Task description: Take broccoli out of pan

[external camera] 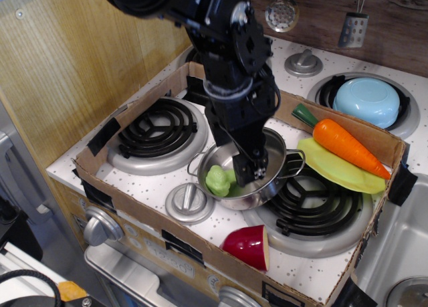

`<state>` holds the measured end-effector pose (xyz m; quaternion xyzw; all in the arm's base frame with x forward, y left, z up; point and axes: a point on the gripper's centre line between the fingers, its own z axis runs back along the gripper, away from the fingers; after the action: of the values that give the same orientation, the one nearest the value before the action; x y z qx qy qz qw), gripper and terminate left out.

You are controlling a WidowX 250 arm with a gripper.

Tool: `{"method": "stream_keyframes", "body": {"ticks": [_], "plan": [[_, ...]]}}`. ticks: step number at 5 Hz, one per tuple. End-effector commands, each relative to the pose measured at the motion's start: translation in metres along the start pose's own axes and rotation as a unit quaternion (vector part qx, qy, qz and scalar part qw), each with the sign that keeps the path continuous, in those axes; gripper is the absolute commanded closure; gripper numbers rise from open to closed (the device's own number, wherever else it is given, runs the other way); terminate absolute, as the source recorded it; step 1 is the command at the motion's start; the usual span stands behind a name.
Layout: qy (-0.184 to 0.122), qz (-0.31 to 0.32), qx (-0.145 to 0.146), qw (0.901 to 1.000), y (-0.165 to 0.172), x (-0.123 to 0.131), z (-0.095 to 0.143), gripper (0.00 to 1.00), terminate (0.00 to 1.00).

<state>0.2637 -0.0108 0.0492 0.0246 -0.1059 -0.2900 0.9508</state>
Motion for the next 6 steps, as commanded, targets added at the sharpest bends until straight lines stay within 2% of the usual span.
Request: {"method": "stream_keyframes", "body": {"ticks": [1, 4, 6], "plan": [[-0.003, 0.012, -0.058, 0.9982, 0.011, -0.008, -0.010, 0.00, 0.00], [-0.016, 0.021, -0.052, 0.9983, 0.008, -0.011, -0.025, 0.00, 0.00], [-0.029, 0.038, -0.070, 0.9964, 0.002, -0.015, -0.038, 0.00, 0.00]]}}
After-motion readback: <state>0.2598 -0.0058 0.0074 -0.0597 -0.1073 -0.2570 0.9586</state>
